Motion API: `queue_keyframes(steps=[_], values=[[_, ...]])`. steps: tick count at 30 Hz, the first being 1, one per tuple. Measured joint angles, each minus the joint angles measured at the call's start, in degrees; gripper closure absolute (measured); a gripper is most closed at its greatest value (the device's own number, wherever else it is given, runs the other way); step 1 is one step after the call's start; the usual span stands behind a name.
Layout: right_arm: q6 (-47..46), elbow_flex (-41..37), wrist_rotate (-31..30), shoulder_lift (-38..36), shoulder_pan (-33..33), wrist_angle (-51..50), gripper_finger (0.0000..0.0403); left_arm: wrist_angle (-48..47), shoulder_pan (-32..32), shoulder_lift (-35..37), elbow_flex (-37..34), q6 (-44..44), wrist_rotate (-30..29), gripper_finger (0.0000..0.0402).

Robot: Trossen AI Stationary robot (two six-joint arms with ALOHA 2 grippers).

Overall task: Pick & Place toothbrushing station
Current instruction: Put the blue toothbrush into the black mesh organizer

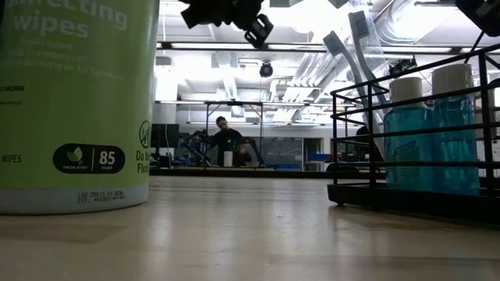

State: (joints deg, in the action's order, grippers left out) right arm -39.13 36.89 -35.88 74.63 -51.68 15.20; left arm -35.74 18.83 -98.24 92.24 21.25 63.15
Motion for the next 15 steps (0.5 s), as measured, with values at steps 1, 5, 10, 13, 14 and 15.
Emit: queue_keyframes(steps=[1, 5, 10, 13, 14, 15], values=[[-0.03, 0.01, 0.02, 0.0, 0.0, 0.02, 0.029, 0.09, 0.29, 0.0, -0.29, 0.47, 0.55, 0.0321], [-0.05, 0.01, 0.02, 0.0, 0.0, 0.02, 0.029, 0.37, 1.11, 0.06, -0.44, 1.47, 1.47, 0.0321], [0.21, 0.0, -0.09, 0.0, 0.0, 0.02, 0.029, 0.43, 3.01, 2.17, -0.51, 1.56, -1.19, 0.0321], [0.29, 0.01, -0.15, 0.0, 0.0, 0.01, 0.029, 0.49, 4.66, 4.31, -0.51, 1.42, -2.59, 0.0321], [0.34, 0.01, -0.15, 0.0, 0.0, 0.01, 0.029, 0.44, 5.2, 5.06, -0.51, 1.35, -2.89, 0.0321], [0.38, 0.0, -0.15, 0.0, 0.0, 0.01, 0.029, 0.18, 5.81, 5.85, -0.51, 1.26, -3.12, 0.0321]])
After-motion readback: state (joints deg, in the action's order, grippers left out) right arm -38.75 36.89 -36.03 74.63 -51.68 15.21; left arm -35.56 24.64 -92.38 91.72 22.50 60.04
